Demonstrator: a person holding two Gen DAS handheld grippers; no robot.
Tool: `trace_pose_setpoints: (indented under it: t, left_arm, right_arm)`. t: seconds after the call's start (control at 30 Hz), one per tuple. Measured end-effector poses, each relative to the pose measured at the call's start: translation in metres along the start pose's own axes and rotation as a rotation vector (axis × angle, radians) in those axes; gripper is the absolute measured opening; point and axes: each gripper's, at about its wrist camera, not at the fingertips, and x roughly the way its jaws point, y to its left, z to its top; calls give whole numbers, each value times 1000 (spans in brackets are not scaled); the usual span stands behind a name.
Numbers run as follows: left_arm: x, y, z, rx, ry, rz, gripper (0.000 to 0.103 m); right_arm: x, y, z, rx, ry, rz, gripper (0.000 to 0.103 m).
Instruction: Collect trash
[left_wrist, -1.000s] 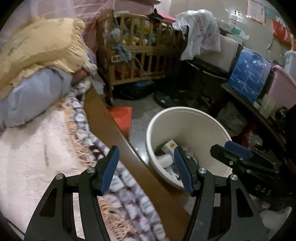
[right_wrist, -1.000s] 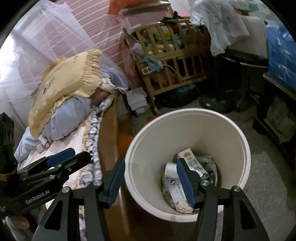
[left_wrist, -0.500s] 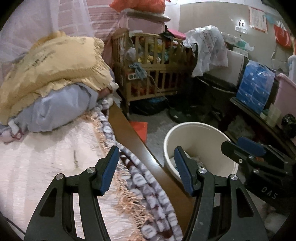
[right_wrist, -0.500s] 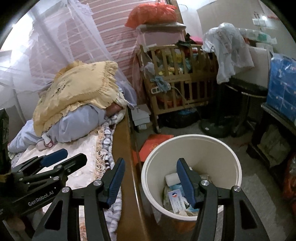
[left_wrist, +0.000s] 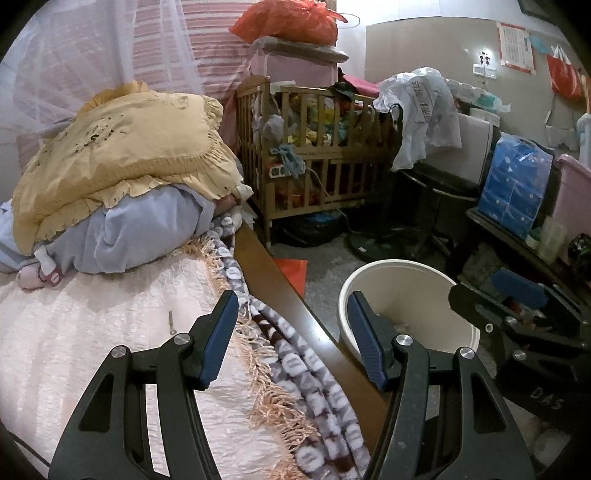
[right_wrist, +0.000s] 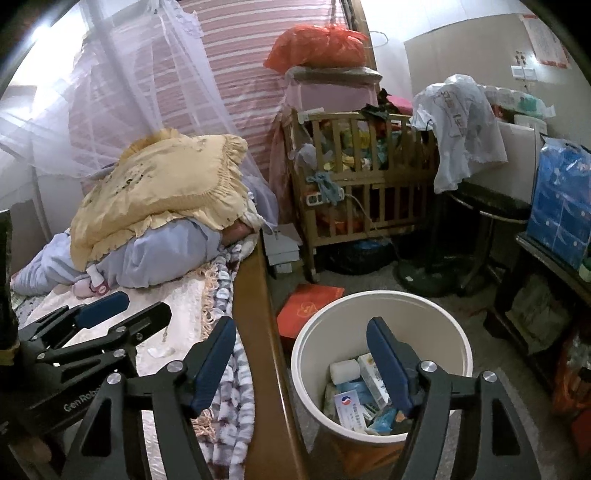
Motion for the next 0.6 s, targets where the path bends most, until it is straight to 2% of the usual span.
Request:
trace_pose_setpoints:
  t: [0.6]
  left_arm:
    - [-5,4,-1,-32,-23,3,60]
  right_arm:
    - [-7,-1,2,-5,-18,-37,72]
